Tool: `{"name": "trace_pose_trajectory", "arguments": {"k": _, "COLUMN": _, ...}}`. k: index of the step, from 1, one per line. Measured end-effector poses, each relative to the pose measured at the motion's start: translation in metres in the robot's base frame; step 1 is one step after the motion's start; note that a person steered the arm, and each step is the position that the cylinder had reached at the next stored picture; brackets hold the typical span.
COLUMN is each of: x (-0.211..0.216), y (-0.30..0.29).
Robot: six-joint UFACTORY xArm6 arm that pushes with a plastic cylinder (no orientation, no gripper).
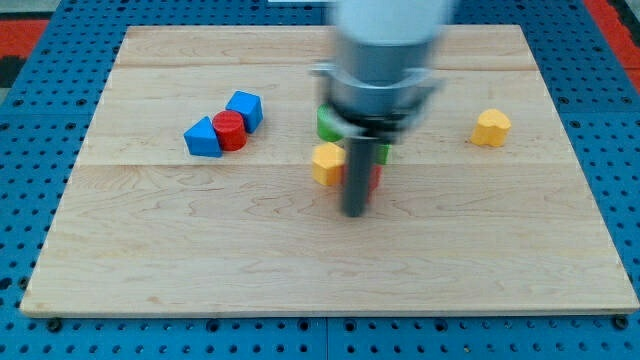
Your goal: Move the red star below the red circle
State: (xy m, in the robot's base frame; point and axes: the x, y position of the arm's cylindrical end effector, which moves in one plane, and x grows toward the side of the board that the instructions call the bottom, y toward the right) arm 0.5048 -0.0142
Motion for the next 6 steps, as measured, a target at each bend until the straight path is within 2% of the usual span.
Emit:
{"name": "trace_pose_trajectory", "arguments": {"k": 1, "x": 0.012, "y": -0.025}}
{"name": "trace_pose_trajectory", "arguments": {"k": 2, "x": 0.034, "y": 0.035}}
{"name": "trace_pose_trajectory", "arguments": {"k": 3, "x": 0.0, "y": 0.088}}
{"name": "trace_pose_trajectory", "arguments": {"k": 4, "x": -0.035, "y": 0.058}}
{"name": "trace_pose_trajectory", "arguments": {"k": 5, "x": -0.039, "y": -0.035}}
{"name": "trace_pose_trajectory", "arguments": {"k": 6, "x": -0.008, "y": -0.016}}
